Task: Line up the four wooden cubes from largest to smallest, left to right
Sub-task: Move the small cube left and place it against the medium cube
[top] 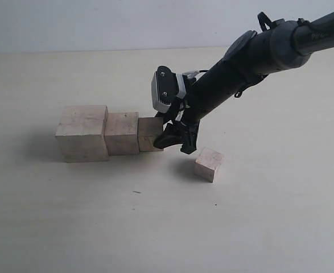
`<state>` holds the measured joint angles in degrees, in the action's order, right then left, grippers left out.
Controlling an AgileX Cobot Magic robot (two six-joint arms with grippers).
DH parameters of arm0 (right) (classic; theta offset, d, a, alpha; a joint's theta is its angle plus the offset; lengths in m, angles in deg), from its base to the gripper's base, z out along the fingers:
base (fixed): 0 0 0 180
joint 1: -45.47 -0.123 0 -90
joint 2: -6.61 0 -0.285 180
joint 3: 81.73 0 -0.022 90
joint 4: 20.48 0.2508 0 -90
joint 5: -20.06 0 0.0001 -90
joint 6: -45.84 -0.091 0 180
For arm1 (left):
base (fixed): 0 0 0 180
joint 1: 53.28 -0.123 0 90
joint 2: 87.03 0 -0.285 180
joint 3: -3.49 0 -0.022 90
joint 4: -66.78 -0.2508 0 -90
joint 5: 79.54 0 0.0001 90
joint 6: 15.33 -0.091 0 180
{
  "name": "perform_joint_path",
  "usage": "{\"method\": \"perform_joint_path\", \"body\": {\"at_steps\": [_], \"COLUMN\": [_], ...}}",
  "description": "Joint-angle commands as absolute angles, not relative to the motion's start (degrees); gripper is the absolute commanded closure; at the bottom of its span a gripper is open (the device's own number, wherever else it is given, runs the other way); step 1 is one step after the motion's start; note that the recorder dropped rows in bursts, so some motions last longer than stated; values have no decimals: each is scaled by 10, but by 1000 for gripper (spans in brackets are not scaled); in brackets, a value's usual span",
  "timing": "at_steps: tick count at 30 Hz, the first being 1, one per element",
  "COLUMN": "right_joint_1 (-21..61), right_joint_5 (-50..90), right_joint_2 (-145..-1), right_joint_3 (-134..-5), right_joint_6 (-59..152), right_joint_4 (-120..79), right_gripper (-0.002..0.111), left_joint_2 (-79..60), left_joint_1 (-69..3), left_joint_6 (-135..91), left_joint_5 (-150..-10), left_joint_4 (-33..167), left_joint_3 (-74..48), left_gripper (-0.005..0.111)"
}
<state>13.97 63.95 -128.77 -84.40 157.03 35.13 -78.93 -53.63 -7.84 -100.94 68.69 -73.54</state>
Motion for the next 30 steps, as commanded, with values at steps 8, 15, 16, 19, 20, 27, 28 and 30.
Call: {"method": "perform_joint_path", "body": {"at_steps": [8,15,16,19,20,27,28,30], "right_joint_1": [138,138,138,138,138,139,139,139], "right_joint_5": [643,632,631,621,619,617,618,622], "right_joint_2": [-1302,-1302,-1302,-1295,-1291,-1254,-1248,-1232], "right_joint_3": [-838,-838,-838,-838,-838,-838,-838,-838], "right_joint_6": [1577,1577,1577,1577,1577,1569,1559,1513], "right_joint_4": [365,377,384,390,390,390,390,385], "right_gripper": [55,40,39,37,36,35,35,35], "left_joint_2": [-792,-792,-792,-792,-792,-792,-792,-792], "left_joint_1": [-532,-532,-532,-532,-532,-532,-532,-532], "left_joint_6": [-78,-78,-78,-78,-78,-78,-78,-78], "left_joint_5": [-1009,-1009,-1009,-1009,-1009,-1009,-1009,-1009], "left_joint_4": [689,689,689,689,689,689,689,689], "left_joint_3": [-737,-737,-737,-737,-737,-737,-737,-737], "left_gripper": [107,107,107,107,107,107,107,107]}}
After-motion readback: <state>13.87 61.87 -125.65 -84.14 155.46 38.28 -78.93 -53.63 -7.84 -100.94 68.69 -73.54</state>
